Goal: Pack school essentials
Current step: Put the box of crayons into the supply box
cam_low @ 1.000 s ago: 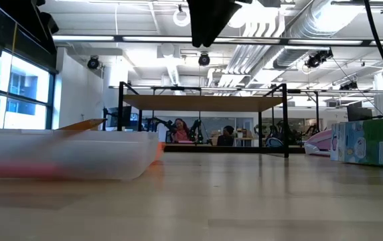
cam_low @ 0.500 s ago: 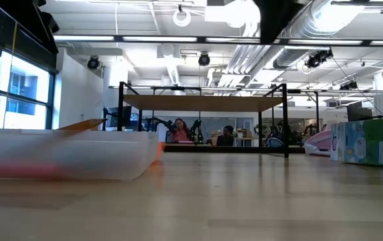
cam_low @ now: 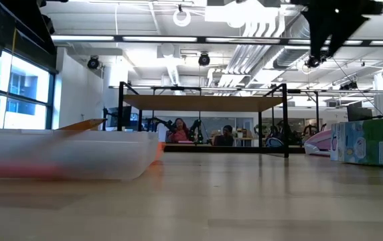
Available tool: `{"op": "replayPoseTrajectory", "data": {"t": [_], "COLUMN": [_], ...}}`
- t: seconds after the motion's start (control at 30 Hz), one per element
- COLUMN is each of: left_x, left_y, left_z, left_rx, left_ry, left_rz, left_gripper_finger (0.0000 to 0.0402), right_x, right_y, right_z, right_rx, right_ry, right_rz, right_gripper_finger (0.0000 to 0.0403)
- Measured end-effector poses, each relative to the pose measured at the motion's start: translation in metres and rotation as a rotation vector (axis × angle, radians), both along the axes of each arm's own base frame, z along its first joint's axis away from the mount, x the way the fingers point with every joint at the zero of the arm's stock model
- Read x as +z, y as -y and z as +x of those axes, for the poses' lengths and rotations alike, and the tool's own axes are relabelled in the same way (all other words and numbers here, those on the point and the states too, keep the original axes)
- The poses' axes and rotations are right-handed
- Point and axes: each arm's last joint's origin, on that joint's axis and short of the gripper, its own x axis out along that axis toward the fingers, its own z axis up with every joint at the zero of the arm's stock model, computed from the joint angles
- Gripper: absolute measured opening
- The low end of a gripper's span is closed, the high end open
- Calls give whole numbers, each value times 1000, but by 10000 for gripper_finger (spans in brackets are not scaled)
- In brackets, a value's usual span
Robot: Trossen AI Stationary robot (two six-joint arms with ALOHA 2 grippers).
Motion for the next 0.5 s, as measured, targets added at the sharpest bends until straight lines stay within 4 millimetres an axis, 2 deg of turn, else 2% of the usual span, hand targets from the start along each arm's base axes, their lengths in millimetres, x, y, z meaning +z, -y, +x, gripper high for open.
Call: {"op": "replayPoseTrajectory", "data": {"t": [0.2, 0.5], "left_x": [0, 0], "left_y": [0, -1], "left_z": [0, 0], "left_rx": [22, 90], "left_ry": [5, 23], "left_rz": [-11, 1], "left_gripper_finger": [211, 211], "right_x": [-20, -51], "right_y": [3, 5], "right_z": [-21, -36], "right_rx": [-43, -99], "right_ry": [28, -26], "right_rz": [147, 243], "right_gripper_finger": [268, 275]}}
